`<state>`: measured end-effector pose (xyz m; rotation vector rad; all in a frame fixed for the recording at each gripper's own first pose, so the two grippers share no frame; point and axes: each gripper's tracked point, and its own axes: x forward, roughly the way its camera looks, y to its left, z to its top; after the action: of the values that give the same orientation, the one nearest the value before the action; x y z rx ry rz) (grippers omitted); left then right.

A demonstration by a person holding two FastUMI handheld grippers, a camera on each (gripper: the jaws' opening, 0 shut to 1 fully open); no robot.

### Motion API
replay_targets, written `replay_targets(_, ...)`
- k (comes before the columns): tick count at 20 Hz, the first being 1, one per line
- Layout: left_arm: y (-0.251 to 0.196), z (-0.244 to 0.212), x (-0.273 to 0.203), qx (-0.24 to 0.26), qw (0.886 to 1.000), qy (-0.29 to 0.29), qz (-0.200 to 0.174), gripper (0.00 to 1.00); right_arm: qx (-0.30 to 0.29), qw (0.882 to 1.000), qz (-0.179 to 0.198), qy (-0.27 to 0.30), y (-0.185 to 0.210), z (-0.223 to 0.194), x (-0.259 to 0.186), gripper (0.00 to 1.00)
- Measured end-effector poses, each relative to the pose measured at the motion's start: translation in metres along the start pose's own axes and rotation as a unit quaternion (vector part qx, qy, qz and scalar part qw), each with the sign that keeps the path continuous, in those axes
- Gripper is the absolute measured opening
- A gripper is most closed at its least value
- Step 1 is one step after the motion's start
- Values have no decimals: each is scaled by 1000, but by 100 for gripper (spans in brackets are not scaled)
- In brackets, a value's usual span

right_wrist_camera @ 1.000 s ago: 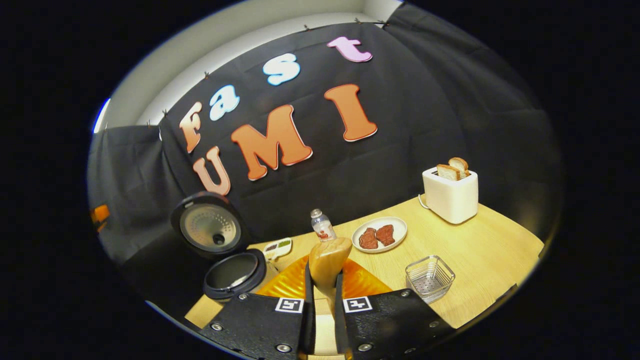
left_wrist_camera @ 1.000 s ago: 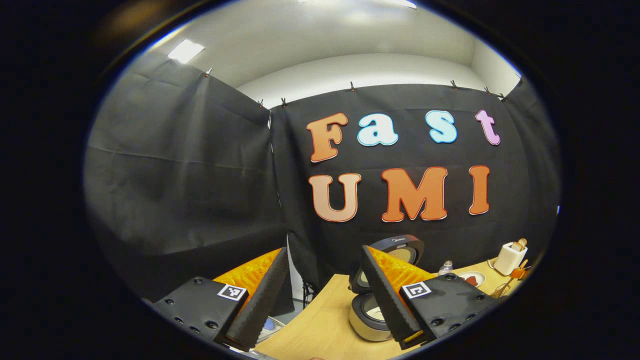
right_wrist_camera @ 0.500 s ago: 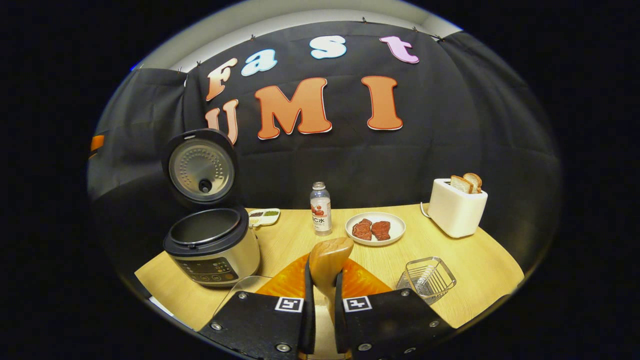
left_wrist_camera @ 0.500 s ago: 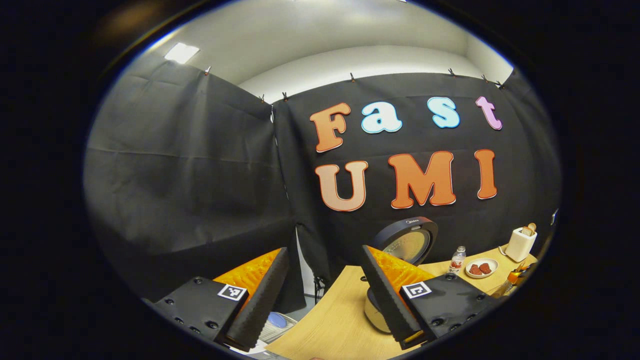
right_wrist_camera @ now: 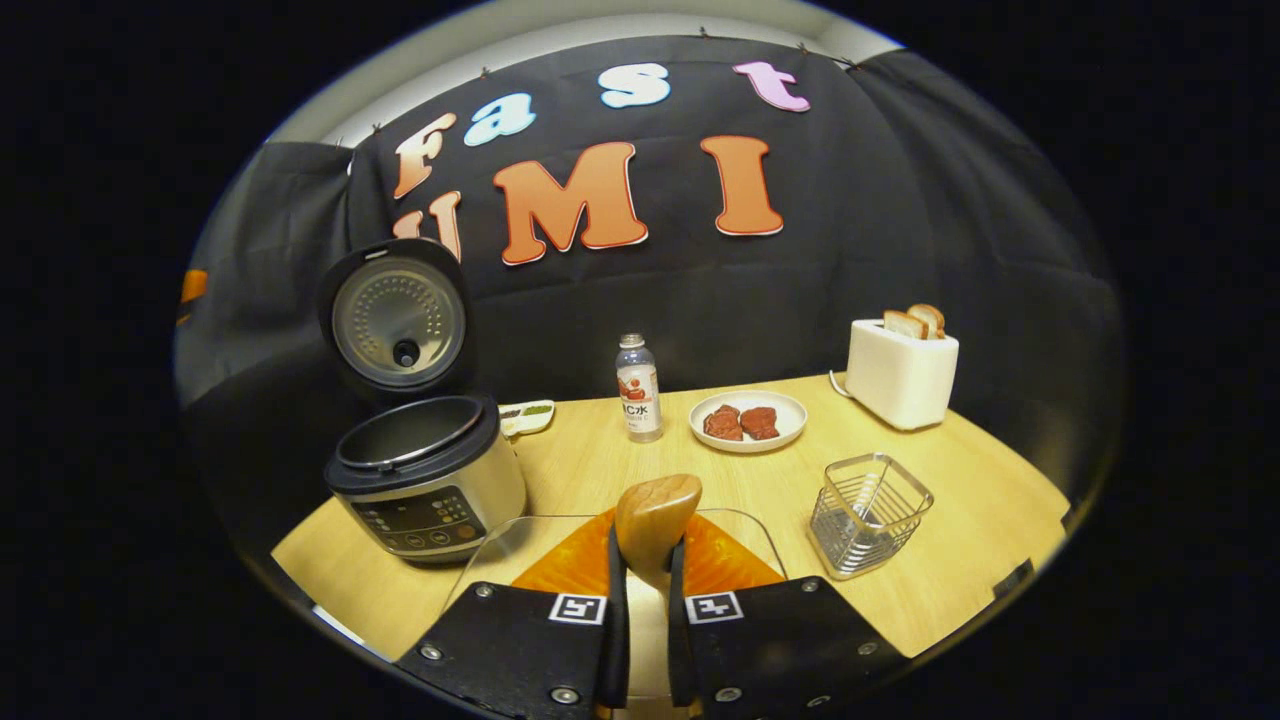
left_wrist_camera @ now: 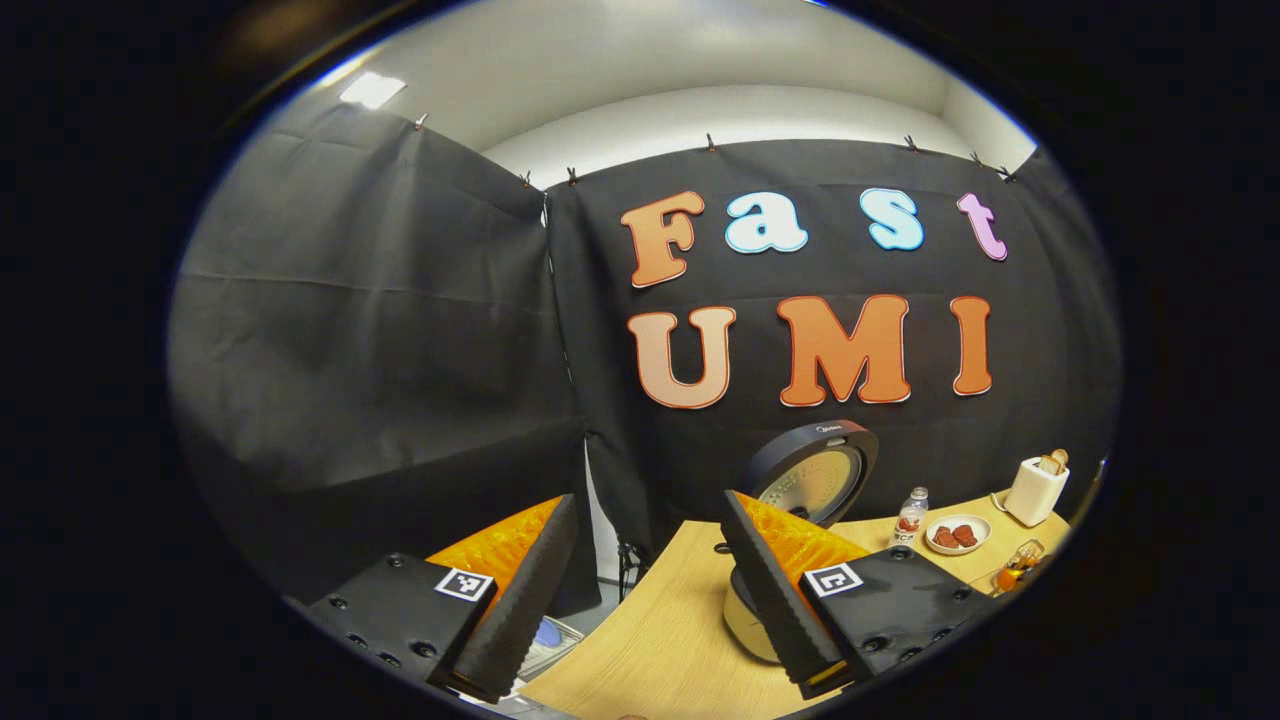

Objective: Close the left gripper, press the button to open the rice cooker; take a wooden spoon from the chopstick holder with the right hand, scoop a spoonful of rice and pour it into the rice cooker, then put the wooden spoon back into the chopstick holder.

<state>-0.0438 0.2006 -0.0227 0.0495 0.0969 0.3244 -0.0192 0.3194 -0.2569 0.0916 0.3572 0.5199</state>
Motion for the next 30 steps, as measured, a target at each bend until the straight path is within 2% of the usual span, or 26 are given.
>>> replay_targets(3,2,-1,-1,4,1000,0,1,97,69,998,11,6,15,-6,1,15)
replay_targets(7,1,-4,-1,-3,1000,5,-4,97,129,991,19,14,33,-11,3,15)
replay_targets(8,0,-6,-1,-5,1000,6,-5,92,152,988,24,20,38,-14,4,15)
replay_targets(9,0,-7,-1,-6,1000,8,-6,92,174,984,24,23,41,-15,5,15)
replay_targets(10,-2,-9,0,-9,1000,10,-8,100,194,980,23,26,42,-17,6,15)
replay_targets(11,-4,-12,0,-11,1000,14,-10,91,214,976,18,27,40,-17,7,15)
replay_targets(12,-6,-14,1,-14,1000,16,-12,100,238,971,13,30,35,-19,9,15)
replay_targets(13,-7,-14,0,-16,1000,17,-14,100,268,963,9,37,30,-22,11,14)
replay_targets(14,-7,-14,-1,-18,1000,18,-15,92,302,952,4,46,22,-24,14,14)
replay_targets(17,-9,-12,-2,-24,999,18,-17,92,403,913,-8,61,2,-33,16,15)
replay_targets(18,-7,-11,-2,-24,999,18,-17,97,428,902,-10,63,-4,-36,15,14)
replay_targets(21,-9,1,-4,-27,999,8,-17,97,500,864,-9,64,-22,-35,6,14)
replay_targets(22,-9,3,-4,-25,1000,5,-15,96,516,854,-8,61,-27,-31,4,14)
replay_targets(23,-9,6,-4,-23,1000,3,-13,95,526,849,-9,59,-31,-28,2,14)
replay_targets(25,-12,11,-5,-21,1000,-1,-12,93,530,846,-9,56,-37,-20,-1,14)
replay_targets(26,-13,14,-6,-21,1000,-3,-11,97,532,845,-7,56,-38,-16,-2,14)
replay_targets(27,-16,16,-6,-21,1000,-4,-11,92,535,843,-5,56,-37,-9,-4,15)
replay_targets(29,-22,15,-9,-19,1000,-2,-13,92,545,836,-2,60,-37,-1,-4,15)
replay_targets(30,-23,16,-10,-19,1000,-3,-12,97,550,833,-1,62,-39,2,-5,15)
